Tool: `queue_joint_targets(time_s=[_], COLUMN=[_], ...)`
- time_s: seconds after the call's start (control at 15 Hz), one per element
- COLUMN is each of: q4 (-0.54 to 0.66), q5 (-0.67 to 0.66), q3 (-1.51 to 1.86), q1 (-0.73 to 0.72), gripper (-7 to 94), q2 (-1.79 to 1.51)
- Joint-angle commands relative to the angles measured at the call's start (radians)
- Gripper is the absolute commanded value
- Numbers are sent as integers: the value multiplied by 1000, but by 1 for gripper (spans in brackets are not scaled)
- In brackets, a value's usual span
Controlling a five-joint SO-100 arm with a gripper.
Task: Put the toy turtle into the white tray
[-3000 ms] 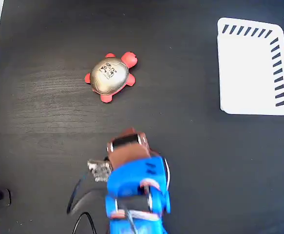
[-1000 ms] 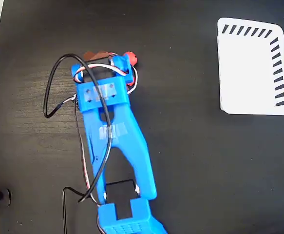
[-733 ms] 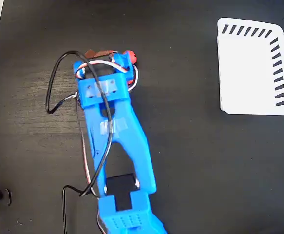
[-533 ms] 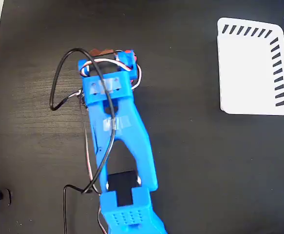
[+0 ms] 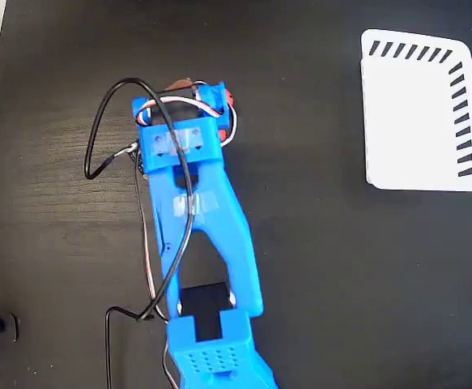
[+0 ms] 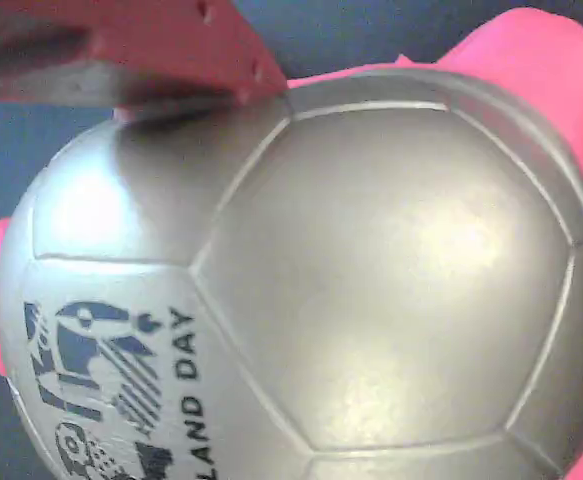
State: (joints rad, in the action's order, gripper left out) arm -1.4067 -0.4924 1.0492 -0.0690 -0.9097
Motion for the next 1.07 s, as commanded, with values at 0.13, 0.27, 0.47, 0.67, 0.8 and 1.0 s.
queue_joint_targets(time_s=[0.13, 0.27, 0.47, 0.67, 0.8, 1.0], q4=[-89, -127, -187, -273, -304, -308], q5=[20, 25, 0, -83, -137, -107], q3=[-38, -38, -35, -15, -11, -52], q1=[-2, 9, 58, 160, 255, 408], gripper=[0, 0, 0, 0, 0, 0], q2=[-207, -298, -479, -681, -761, -750])
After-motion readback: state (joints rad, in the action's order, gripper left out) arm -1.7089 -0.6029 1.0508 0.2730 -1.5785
